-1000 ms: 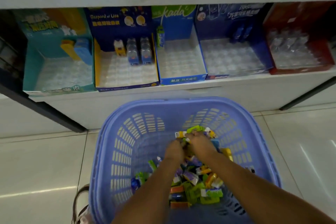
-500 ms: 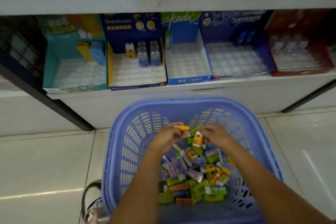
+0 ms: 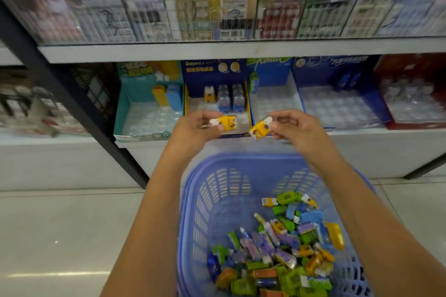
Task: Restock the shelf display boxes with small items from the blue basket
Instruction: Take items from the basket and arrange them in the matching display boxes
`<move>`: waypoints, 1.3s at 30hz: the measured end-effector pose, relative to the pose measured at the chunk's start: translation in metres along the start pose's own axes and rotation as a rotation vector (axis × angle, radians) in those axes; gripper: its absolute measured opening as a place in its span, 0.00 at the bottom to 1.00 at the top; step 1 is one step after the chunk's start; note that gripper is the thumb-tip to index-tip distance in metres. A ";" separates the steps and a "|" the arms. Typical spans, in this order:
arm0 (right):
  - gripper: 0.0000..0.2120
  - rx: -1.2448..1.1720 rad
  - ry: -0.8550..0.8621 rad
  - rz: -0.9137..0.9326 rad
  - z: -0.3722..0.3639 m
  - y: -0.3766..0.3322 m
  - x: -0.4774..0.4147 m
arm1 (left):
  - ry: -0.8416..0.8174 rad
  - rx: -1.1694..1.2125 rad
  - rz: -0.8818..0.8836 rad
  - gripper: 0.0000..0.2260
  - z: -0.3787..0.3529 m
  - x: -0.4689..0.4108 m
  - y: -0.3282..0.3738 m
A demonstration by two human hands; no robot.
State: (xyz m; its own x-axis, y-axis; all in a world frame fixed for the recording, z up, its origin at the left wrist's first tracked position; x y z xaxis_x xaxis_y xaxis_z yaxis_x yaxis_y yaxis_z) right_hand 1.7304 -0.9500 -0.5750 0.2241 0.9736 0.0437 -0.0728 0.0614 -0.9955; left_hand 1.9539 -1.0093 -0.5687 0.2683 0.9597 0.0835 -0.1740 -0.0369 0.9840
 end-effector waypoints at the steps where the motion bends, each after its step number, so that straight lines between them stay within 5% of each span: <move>1: 0.07 0.051 0.056 0.048 -0.007 -0.005 -0.010 | 0.061 -0.168 -0.059 0.10 0.011 -0.009 0.008; 6: 0.06 0.239 0.157 0.236 -0.038 -0.023 -0.048 | 0.335 -0.593 -0.313 0.12 0.044 -0.050 0.027; 16: 0.08 0.503 0.056 0.408 -0.078 -0.038 -0.087 | 0.193 -1.068 -0.311 0.12 0.051 -0.111 0.021; 23: 0.10 0.854 -0.070 0.445 -0.109 -0.032 -0.120 | 0.064 -1.030 -0.226 0.15 0.058 -0.128 0.023; 31: 0.09 0.955 -0.088 0.466 -0.114 -0.024 -0.127 | -0.073 -1.165 -0.243 0.16 0.054 -0.137 0.023; 36: 0.10 1.067 -0.078 0.490 -0.118 -0.029 -0.128 | -0.032 -1.124 -0.127 0.04 0.048 -0.139 0.021; 39: 0.12 1.203 -0.069 0.447 -0.124 -0.030 -0.129 | 0.009 -1.148 -0.131 0.08 0.044 -0.137 0.019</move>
State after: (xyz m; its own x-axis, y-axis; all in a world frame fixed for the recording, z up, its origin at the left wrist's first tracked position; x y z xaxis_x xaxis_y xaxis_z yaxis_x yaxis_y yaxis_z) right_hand 1.8240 -1.1046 -0.5616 -0.0947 0.9681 -0.2318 -0.9634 -0.1478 -0.2235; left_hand 1.9551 -1.1541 -0.5549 0.3425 0.9394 -0.0144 -0.9053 0.3341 0.2622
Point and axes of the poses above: each hand's wrist, its own x-axis away from the middle knuckle, its own z-axis out of the back of the hand, y = z × x, the point moved 2 cm from there along -x, towards the middle knuckle, and after that the axes turned 2 degrees about -z, right-handed, at the moved point
